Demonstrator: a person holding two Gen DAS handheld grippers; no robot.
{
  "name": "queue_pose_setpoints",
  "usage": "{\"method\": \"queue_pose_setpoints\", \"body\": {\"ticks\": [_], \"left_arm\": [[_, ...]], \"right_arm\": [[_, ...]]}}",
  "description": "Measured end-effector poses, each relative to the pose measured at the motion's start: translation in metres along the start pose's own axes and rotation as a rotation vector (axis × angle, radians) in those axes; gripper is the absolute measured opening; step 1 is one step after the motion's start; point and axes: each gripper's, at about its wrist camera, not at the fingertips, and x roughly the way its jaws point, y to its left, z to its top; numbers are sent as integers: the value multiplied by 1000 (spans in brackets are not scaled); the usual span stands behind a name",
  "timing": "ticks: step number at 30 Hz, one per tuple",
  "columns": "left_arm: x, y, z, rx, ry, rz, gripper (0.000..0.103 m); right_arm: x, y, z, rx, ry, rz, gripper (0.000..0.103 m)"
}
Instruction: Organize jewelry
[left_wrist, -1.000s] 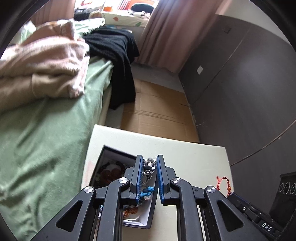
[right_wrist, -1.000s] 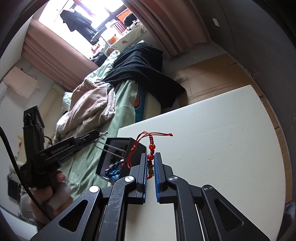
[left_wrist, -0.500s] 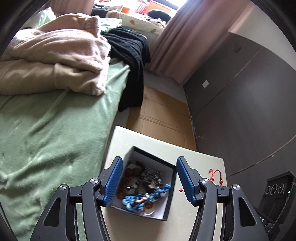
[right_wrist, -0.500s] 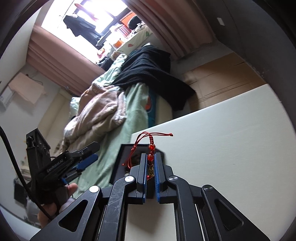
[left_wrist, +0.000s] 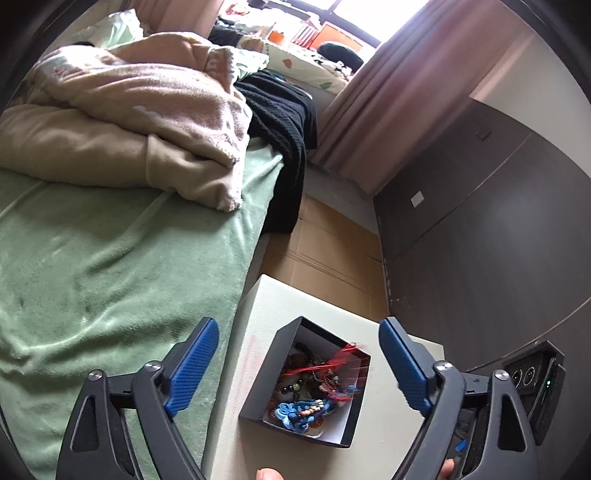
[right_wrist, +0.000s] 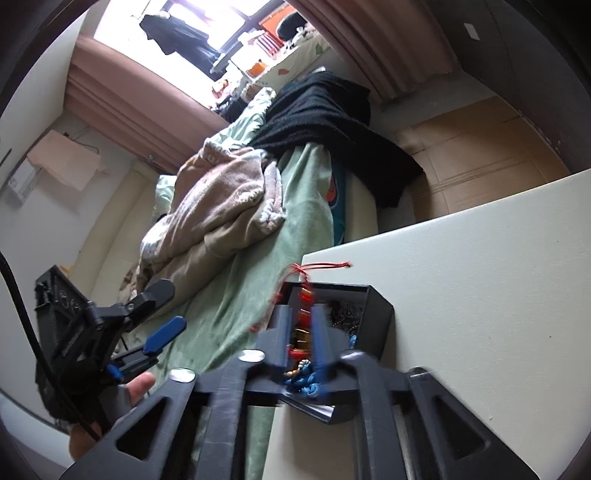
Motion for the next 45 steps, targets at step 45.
{"method": "queue_pose_setpoints", "body": {"ticks": [45], "left_arm": [[-41, -118, -128, 383, -59, 64, 96]], "right_arm": [[-171, -40, -59, 19, -187, -334, 103]]}}
